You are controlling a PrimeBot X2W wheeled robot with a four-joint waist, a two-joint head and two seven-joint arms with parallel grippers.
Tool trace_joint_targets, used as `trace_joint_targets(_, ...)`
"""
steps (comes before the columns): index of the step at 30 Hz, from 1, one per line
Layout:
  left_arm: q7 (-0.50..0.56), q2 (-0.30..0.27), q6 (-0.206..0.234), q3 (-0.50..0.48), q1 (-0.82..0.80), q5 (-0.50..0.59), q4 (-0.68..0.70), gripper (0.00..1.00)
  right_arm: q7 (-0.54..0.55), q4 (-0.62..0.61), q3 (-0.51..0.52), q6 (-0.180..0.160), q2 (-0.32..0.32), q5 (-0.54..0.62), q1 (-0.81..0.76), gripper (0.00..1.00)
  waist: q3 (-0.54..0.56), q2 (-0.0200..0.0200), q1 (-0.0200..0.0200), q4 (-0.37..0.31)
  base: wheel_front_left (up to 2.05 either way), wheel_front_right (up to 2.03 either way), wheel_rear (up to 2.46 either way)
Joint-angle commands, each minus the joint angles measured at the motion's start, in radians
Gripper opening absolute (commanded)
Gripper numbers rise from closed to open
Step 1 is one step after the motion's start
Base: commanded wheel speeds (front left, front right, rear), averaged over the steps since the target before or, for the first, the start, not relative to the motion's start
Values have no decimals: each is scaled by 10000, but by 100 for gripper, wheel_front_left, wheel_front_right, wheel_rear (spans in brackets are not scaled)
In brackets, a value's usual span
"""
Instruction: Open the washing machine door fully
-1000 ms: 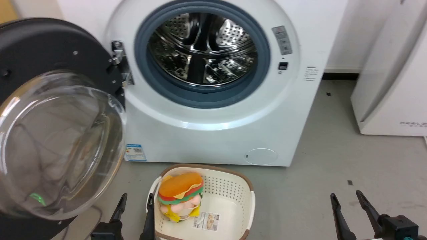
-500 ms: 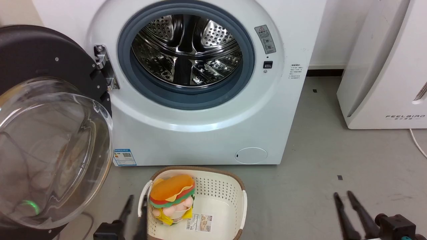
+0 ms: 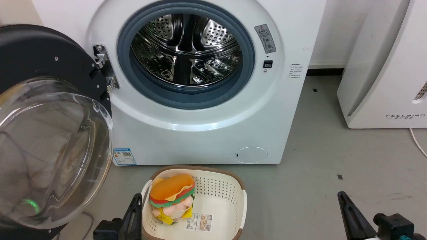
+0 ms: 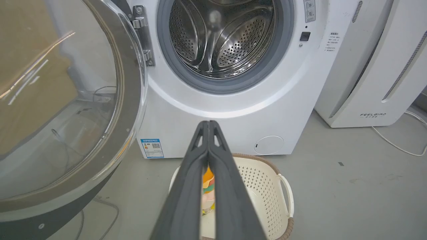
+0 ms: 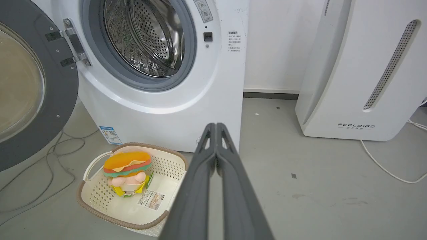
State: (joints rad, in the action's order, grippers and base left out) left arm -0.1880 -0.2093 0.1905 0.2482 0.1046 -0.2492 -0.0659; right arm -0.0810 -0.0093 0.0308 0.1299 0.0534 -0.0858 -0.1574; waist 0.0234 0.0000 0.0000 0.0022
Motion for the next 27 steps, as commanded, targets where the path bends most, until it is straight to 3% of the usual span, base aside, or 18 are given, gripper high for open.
trace_joint_targets(1,46,39,-57,-71,-128,87,61,0,26,7,-4,1,-4,93,178,0,-2,0,0,1,0,0,0)
trace_joint_targets(27,466,394,-480,-623,-338,637,197,0,206,27,-74,3,-10,268,498,0,-55,0,0,-5,0,0,0)
